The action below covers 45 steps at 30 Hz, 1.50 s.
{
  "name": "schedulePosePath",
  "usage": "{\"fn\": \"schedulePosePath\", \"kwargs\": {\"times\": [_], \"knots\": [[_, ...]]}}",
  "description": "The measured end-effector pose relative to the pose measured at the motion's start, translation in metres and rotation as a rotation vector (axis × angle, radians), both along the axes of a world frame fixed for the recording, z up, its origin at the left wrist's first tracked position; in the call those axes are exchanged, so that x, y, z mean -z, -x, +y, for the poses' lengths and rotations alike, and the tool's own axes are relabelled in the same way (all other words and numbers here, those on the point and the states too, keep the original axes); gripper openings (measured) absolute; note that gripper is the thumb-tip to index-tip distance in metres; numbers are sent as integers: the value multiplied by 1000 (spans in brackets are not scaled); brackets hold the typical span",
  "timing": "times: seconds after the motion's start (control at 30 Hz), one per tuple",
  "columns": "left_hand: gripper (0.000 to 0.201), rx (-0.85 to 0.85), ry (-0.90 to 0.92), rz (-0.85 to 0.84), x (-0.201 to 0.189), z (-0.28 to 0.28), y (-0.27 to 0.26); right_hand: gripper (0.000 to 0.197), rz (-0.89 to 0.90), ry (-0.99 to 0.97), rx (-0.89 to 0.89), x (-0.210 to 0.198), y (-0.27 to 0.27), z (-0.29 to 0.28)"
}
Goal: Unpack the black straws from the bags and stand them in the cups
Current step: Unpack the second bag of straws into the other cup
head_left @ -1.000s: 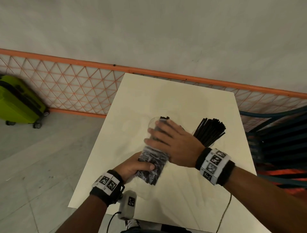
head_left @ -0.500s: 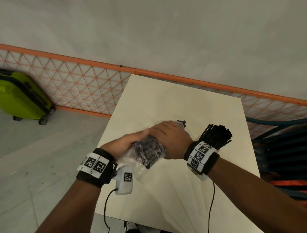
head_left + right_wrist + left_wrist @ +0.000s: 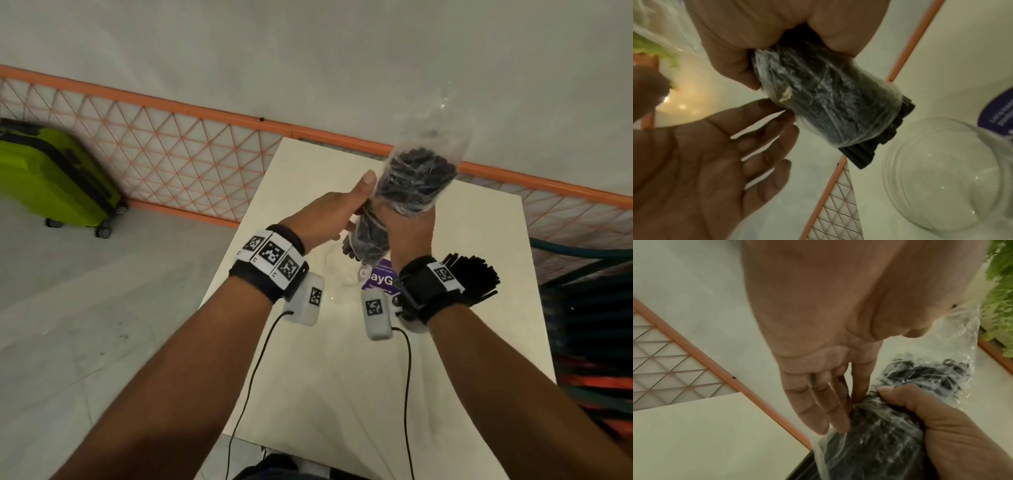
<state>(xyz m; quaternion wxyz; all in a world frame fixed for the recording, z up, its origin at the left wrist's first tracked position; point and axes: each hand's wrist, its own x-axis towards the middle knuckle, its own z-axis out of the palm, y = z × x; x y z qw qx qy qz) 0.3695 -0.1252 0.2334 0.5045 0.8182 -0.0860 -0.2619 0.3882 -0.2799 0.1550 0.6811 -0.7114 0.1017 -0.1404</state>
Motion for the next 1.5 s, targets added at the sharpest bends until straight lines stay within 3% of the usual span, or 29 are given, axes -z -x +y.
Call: {"fn": "schedulePosePath", "kwargs": {"times": [0.1,0.23,0.4,0.57,0.77,0.93,1.1,1.2,1.33,1.5], "knots": [[74,-24,13,-2,11,-3,-3,52,-31,-136,32,7,8,2],[69,-45,21,31,31,-2,-4,43,29,-167,54,23,10,8],[68,-67,-22,46,56,9,-5,64,104,-121,53,45,21,6],[36,-277,27,-47,77,40,12,57,124,-170,17,53,29,-1],[14,-307,-51,-34,116,67,60,60,118,-118,31,59,33,0],[13,-315,-62,28,135,74,92,54,62,-61,18,60,38,-1],[15,-309,-94,39,142,76,100,69,159,65,-114,73,37,-1],[16,-299,-100,36,142,75,100,76,219,164,-88,77,35,-5],[17,-289,-104,21,144,73,101,75,160,129,-87,65,37,-5],[17,-274,-101,12,148,77,104,48,107,131,-34,52,40,-12]]}}
